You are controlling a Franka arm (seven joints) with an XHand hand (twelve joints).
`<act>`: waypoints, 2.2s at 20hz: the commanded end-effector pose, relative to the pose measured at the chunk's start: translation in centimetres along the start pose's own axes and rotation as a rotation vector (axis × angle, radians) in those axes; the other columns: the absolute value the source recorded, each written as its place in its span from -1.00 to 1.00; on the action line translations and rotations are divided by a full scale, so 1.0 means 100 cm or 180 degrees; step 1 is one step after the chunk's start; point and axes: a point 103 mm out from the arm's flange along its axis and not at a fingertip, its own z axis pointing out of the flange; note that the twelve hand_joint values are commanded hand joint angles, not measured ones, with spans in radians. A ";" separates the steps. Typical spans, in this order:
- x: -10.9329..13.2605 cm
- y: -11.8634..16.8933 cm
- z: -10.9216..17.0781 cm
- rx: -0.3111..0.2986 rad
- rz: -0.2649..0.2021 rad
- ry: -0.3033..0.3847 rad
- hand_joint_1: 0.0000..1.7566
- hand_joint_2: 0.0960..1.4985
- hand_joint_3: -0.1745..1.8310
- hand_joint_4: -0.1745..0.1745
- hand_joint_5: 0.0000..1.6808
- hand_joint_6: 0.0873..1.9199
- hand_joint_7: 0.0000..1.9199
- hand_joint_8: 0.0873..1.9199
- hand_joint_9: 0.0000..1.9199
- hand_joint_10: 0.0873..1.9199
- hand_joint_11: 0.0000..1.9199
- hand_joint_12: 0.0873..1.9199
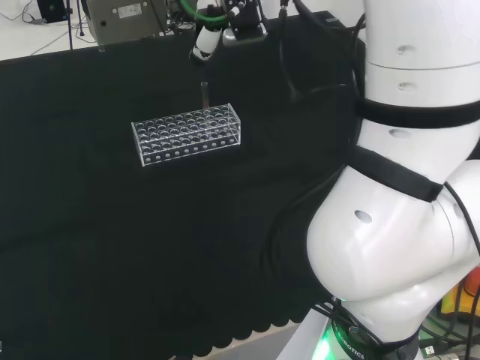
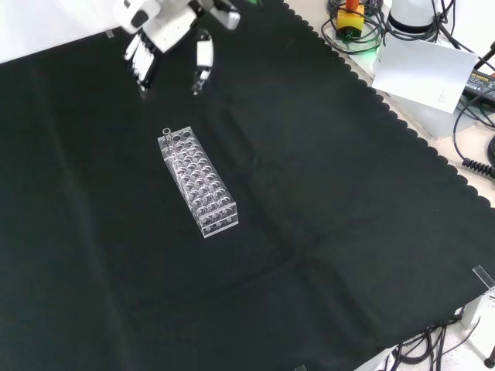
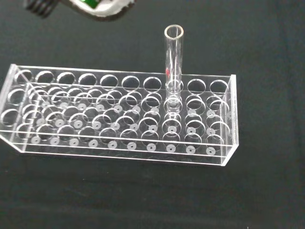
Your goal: Pick up the test tube.
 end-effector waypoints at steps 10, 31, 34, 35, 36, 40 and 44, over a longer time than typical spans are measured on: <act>-0.018 0.069 0.044 0.0452 0.0118 -0.0251 0.05 -0.12 -0.34 -0.83 -0.63 -0.46 -0.43 -0.10 -0.50 -0.14 -0.73 0.56; -0.009 0.077 0.075 0.0466 0.0081 -0.0168 0.14 -0.20 -0.26 -0.88 -0.53 -0.36 -0.25 -0.11 -0.39 -0.18 -0.65 0.52; -0.006 0.080 0.075 0.0398 0.0082 -0.0220 0.18 -0.25 -0.21 -0.88 -0.47 -0.31 -0.18 -0.13 -0.33 -0.21 -0.61 0.50; -0.005 0.080 0.075 0.0378 0.0086 -0.0237 0.19 -0.26 -0.20 -0.89 -0.43 -0.30 -0.14 -0.14 -0.30 -0.22 -0.58 0.48; -0.004 0.081 0.074 0.0358 0.0090 -0.0245 0.21 -0.27 -0.19 -0.90 -0.39 -0.28 -0.10 -0.15 -0.27 -0.24 -0.55 0.47; -0.002 0.084 0.073 0.0322 0.0090 -0.0243 0.25 -0.30 -0.16 -0.93 -0.28 -0.26 0.04 -0.18 -0.17 -0.29 -0.49 0.44; 0.001 0.087 0.073 0.0292 0.0077 -0.0220 0.27 -0.31 -0.15 -0.99 -0.17 -0.27 0.19 -0.25 -0.08 -0.33 -0.45 0.42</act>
